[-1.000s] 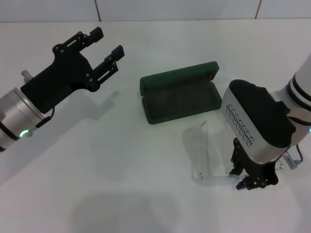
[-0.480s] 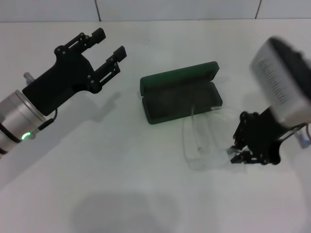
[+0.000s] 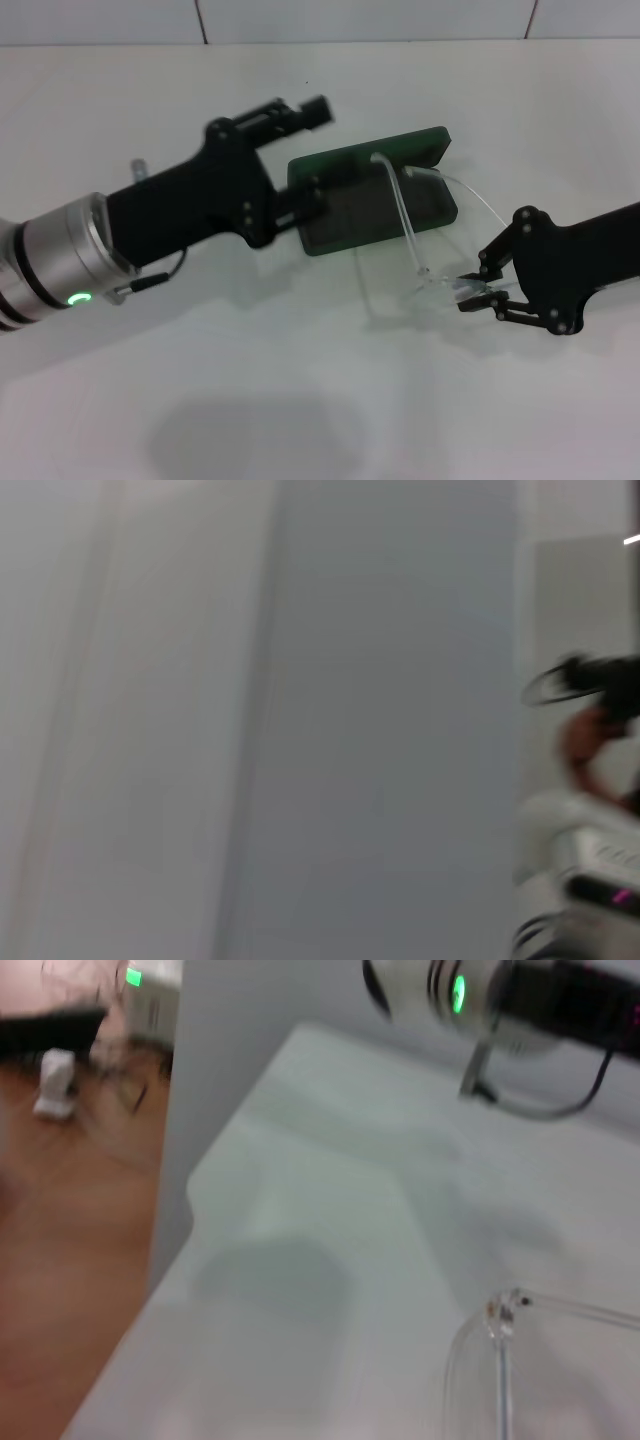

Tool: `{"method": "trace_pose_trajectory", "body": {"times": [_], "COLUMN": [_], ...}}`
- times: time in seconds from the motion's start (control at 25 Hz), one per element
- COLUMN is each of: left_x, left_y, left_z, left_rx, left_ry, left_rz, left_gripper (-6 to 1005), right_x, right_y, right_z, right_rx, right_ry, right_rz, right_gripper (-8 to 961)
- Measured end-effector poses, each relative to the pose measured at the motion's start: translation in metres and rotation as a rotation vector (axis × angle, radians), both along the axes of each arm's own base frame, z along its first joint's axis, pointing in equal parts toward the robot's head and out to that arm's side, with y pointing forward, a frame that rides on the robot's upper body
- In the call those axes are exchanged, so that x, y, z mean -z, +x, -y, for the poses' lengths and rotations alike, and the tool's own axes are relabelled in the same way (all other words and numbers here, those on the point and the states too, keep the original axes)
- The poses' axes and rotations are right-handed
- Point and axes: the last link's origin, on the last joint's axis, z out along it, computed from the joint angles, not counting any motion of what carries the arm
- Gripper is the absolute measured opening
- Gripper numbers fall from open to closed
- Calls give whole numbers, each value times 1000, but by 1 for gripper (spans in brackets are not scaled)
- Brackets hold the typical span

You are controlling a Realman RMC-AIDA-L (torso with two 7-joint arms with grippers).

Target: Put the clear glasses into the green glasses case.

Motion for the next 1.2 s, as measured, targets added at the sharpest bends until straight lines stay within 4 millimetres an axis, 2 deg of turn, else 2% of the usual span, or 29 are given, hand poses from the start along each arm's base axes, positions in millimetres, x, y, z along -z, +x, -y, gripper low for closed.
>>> {"method": "trace_pose_trajectory", "body": {"times": [0.16, 0.2, 0.36, 0.48, 0.8, 0.96, 1.12, 1.2], "left_x": [0, 3, 7, 8, 18, 16, 6, -5], "left_y": [8, 18, 28, 31, 39, 37, 30, 22], "left_z": [1, -2, -9, -14, -17, -19, -23, -21], "left_rx": [41, 74, 64, 35, 43, 31, 3, -11], "left_ry": [-44, -98, -184, -225, -289, -269, -226, -192], "left_rz": [11, 9, -7, -13, -62, -54, -32, 1], "left_gripper": [613, 613, 612, 612, 613, 613, 612, 612], "right_x": [0, 0, 0, 2, 1, 0, -2, -1], "right_y": [13, 15, 23, 26, 29, 29, 35, 37], "right_z": [9, 11, 21, 24, 23, 23, 22, 22], "right_rx": [-87, -109, -223, -288, -302, -299, -262, -241], "right_ry": [37, 51, 120, 168, 213, 219, 231, 227], "right_rz": [-146, -182, -310, -365, -401, -402, -412, -418], "right_gripper": [120, 120, 120, 121, 122, 122, 123, 123]}}
